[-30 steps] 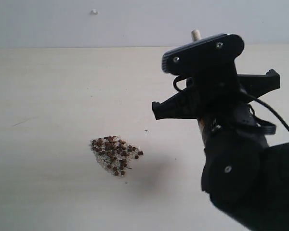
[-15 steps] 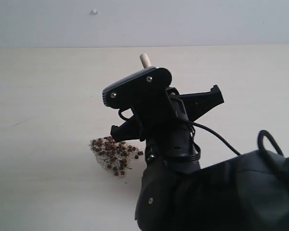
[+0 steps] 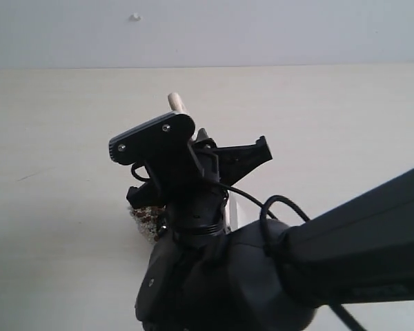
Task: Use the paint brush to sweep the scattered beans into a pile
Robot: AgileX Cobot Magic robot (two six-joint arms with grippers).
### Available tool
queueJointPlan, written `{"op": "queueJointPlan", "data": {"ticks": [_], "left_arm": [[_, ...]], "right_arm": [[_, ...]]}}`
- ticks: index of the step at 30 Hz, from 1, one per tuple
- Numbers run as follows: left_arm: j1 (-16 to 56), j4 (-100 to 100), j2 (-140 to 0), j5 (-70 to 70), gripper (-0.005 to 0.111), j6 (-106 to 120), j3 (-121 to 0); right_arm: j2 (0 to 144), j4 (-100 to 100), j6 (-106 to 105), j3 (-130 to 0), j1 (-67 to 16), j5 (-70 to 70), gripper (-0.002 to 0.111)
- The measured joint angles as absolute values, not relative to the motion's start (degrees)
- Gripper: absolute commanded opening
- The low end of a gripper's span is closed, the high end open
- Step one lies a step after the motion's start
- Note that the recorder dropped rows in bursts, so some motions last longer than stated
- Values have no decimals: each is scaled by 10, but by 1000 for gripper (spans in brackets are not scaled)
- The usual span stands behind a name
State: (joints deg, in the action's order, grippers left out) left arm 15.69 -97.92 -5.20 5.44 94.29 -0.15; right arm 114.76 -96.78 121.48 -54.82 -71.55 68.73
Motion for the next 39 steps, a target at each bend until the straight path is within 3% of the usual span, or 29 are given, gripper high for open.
{"op": "queueJointPlan", "data": {"ticks": [13, 39], "left_arm": [[157, -979, -52, 54, 0, 943, -2], [157, -979, -52, 54, 0, 943, -2]], "right_arm": [[1223, -968, 1215, -634, -715, 687, 0], [1229, -932, 1212, -699, -715, 687, 0]]}}
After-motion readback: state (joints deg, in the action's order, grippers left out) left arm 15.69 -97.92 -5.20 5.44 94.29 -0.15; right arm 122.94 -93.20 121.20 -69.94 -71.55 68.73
